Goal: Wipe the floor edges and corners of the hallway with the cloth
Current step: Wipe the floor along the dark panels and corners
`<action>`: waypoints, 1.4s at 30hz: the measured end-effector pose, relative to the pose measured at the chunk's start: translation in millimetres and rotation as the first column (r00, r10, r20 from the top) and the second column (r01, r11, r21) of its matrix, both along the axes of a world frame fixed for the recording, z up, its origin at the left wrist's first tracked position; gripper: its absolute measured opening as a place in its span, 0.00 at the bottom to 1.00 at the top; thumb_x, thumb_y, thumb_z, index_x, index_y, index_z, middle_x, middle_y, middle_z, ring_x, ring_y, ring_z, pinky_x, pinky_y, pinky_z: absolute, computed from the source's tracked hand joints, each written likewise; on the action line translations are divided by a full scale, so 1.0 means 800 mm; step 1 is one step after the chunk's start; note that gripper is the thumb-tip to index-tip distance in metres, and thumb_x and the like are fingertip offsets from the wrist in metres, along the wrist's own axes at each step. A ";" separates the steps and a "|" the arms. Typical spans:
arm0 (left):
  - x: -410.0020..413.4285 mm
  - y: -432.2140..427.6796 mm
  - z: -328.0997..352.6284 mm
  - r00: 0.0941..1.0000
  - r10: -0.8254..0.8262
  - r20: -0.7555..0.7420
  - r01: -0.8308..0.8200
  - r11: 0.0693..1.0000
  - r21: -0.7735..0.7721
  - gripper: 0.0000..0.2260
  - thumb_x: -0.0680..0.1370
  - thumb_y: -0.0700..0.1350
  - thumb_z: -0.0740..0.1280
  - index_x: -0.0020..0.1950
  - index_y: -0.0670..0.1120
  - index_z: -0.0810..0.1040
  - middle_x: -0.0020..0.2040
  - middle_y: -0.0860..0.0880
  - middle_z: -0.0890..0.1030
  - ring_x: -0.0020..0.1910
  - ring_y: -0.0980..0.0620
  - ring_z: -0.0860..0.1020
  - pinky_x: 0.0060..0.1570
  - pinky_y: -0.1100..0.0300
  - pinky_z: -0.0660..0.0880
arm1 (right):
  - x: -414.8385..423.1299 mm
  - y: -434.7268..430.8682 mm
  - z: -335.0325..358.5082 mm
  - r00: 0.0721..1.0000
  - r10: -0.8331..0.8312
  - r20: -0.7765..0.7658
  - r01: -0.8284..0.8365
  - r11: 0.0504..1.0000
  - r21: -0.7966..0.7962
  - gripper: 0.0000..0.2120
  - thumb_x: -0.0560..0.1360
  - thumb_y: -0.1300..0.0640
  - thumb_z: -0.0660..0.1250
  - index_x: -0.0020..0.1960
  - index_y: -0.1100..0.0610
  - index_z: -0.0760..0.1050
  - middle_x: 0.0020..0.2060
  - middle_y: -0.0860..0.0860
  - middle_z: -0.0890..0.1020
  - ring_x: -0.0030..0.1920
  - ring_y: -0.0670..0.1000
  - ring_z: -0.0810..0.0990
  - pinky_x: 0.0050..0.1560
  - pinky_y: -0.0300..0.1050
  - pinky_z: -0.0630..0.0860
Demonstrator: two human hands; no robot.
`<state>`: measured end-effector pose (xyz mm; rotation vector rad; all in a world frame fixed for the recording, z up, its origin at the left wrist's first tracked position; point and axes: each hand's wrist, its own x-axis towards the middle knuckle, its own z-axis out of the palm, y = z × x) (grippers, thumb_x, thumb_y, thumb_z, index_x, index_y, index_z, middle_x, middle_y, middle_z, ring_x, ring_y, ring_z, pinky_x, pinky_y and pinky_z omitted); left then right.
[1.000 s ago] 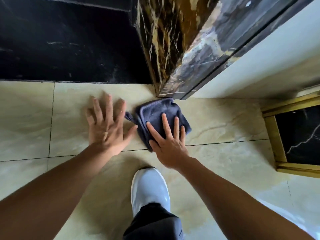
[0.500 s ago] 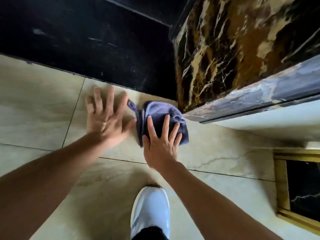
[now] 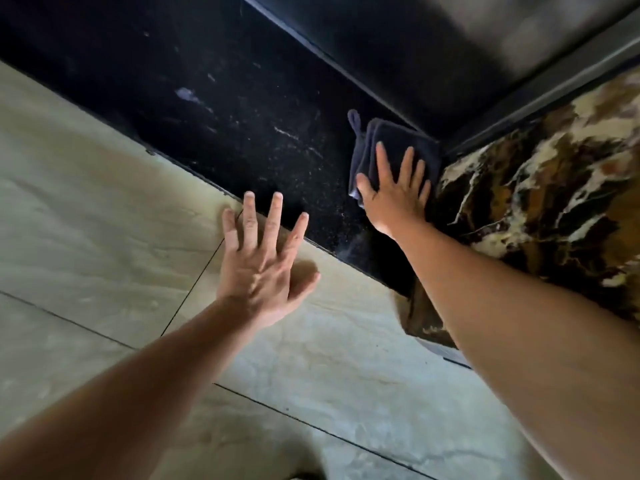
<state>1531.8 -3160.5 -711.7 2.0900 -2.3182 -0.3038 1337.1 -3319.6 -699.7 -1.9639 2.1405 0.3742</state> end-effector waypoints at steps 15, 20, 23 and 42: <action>0.003 0.002 0.007 0.999 -0.030 0.022 0.031 0.999 -0.036 0.40 0.75 0.70 0.52 0.81 0.50 0.54 0.81 0.36 0.46 0.77 0.27 0.47 0.71 0.30 0.50 | -0.001 0.010 0.007 0.993 -0.090 0.081 0.086 0.995 0.051 0.33 0.77 0.31 0.47 0.78 0.37 0.39 0.79 0.54 0.39 0.78 0.62 0.38 0.76 0.63 0.40; 0.004 0.002 0.011 1.000 -0.009 0.011 0.009 1.000 -0.018 0.40 0.74 0.71 0.49 0.81 0.50 0.55 0.81 0.37 0.46 0.77 0.28 0.47 0.71 0.29 0.50 | 0.006 0.199 0.009 0.996 -0.025 0.088 0.031 0.997 -0.076 0.33 0.77 0.34 0.51 0.79 0.42 0.50 0.79 0.59 0.51 0.77 0.67 0.50 0.75 0.65 0.53; 0.004 0.003 0.008 1.000 -0.018 0.008 0.019 0.999 -0.044 0.39 0.74 0.70 0.51 0.80 0.50 0.57 0.81 0.37 0.48 0.77 0.28 0.49 0.70 0.29 0.52 | 0.014 0.251 0.003 0.995 -0.055 0.083 0.059 0.997 -0.049 0.34 0.76 0.33 0.51 0.79 0.44 0.54 0.78 0.61 0.57 0.76 0.69 0.56 0.72 0.67 0.58; 0.011 0.007 0.001 1.000 -0.022 0.004 0.022 0.998 -0.064 0.40 0.74 0.69 0.55 0.80 0.48 0.60 0.80 0.35 0.52 0.76 0.25 0.51 0.71 0.29 0.52 | 0.006 0.099 0.014 0.992 -0.100 0.077 0.092 0.991 0.093 0.34 0.77 0.32 0.49 0.77 0.37 0.37 0.78 0.54 0.35 0.77 0.63 0.35 0.75 0.61 0.39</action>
